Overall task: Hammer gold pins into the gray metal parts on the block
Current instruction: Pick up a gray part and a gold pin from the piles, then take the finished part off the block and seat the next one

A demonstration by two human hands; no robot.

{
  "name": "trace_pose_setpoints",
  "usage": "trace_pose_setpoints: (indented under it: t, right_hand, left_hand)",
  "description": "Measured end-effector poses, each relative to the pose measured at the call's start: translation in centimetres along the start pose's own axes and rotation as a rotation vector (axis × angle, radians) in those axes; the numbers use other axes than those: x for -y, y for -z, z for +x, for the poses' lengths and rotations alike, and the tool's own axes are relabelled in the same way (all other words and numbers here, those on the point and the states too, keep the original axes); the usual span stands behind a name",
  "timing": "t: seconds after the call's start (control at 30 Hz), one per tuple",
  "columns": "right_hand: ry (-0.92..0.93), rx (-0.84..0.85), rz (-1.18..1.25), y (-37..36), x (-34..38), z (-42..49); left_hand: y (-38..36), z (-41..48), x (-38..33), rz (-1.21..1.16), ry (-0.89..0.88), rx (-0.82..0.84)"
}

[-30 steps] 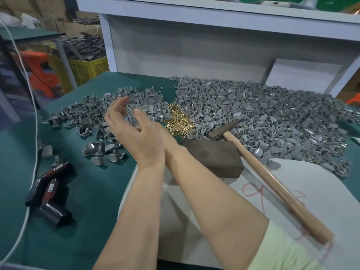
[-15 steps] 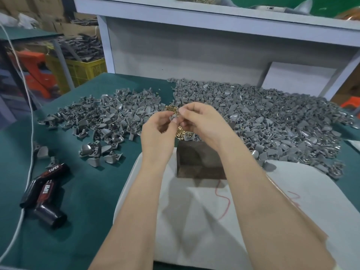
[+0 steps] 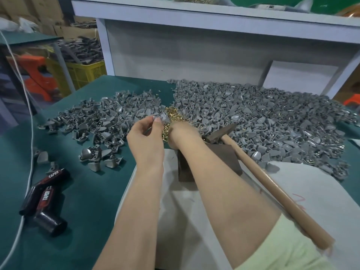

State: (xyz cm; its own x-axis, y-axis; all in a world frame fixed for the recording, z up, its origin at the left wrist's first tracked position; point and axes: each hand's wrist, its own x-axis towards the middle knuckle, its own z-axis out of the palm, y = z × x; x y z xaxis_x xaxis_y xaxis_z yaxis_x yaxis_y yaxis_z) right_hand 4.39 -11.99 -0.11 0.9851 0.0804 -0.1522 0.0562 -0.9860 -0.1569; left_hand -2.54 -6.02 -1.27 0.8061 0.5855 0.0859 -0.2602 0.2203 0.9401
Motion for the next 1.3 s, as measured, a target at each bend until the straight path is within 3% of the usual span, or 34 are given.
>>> trace_pose_setpoints:
  t: [0.07, 0.17, 0.27, 0.33, 0.47, 0.57, 0.77, 0.9, 1.17, 1.3]
  right_hand:
    - [0.027, 0.000, 0.027, -0.2, 0.0, 0.1]
    - [0.067, -0.202, 0.326, 0.8, -1.9, -0.6]
    - [0.086, -0.350, 0.757, 2.5, -5.4, -3.2]
    - [0.107, -0.375, 0.903, 3.1, -7.9, -5.3]
    - [0.105, -0.401, 1.011, 2.2, -11.7, -8.6]
    - [0.097, -0.438, 0.966, 1.2, -12.8, -9.5]
    - [0.171, -0.518, 0.958, 0.2, -11.6, -9.6]
    - [0.195, -0.492, 0.993, 0.0, -10.8, -9.8]
    - [0.152, -0.391, 1.217, 0.1, -10.4, -9.9]
    - [0.139, -0.494, 1.059, 0.1, -10.8, -9.7]
  left_hand:
    - [0.0, -0.2, -0.1, 0.005, -0.006, 0.001]
    - [-0.3, -0.6, -0.4, 0.072, -0.079, 0.052]
    - [-0.8, -1.5, -0.7, 0.253, -0.174, 0.271]
    - [-1.4, -2.4, -0.7, 0.424, -0.234, 0.445]
    - [-2.1, -3.8, -0.1, 0.860, -0.309, 0.552]
    - [-2.2, -4.0, 0.3, 1.025, -0.307, 0.572]
    - [-2.1, -3.9, 0.0, 0.957, -0.353, 0.593]
    - [-2.1, -4.0, -0.3, 0.823, -0.449, 0.646]
    - [-2.2, -4.3, -0.6, 0.721, -0.534, 0.594]
    - [-2.2, -4.1, -0.4, 0.749, -0.504, 0.565]
